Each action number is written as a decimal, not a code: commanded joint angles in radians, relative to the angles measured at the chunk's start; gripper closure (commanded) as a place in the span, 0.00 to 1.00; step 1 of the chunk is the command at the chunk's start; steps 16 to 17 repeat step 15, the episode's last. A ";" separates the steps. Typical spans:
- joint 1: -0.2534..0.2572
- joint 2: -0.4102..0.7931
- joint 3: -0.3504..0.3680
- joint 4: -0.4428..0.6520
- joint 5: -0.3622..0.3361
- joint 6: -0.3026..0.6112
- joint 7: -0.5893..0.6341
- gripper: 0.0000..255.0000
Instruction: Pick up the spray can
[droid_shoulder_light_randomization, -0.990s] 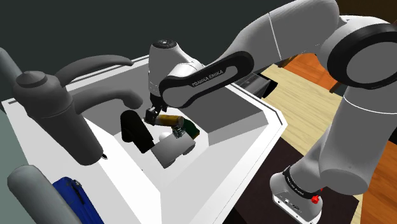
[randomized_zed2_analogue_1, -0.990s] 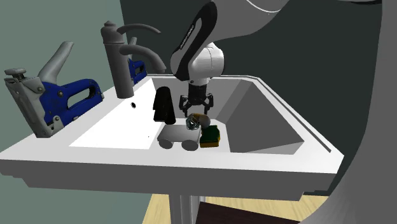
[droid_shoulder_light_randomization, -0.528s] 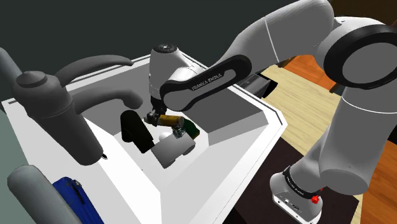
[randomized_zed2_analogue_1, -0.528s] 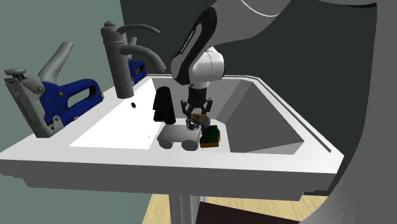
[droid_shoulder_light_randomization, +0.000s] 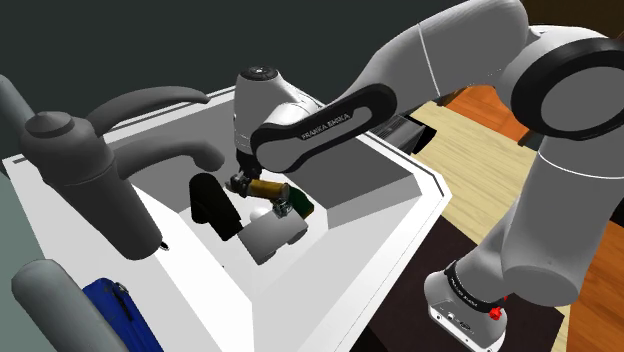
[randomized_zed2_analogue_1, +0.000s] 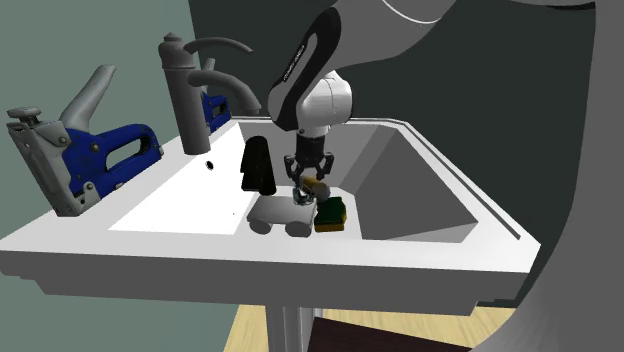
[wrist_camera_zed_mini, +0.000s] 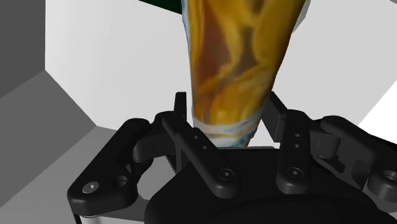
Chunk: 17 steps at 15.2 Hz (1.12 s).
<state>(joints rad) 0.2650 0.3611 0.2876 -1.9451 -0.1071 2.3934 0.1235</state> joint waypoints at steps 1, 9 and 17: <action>-0.003 -0.015 0.003 0.006 0.006 -0.020 -0.004 1.00; -0.011 -0.072 0.014 0.041 0.031 -0.111 -0.018 1.00; -0.014 -0.098 0.017 0.065 0.041 -0.159 -0.025 1.00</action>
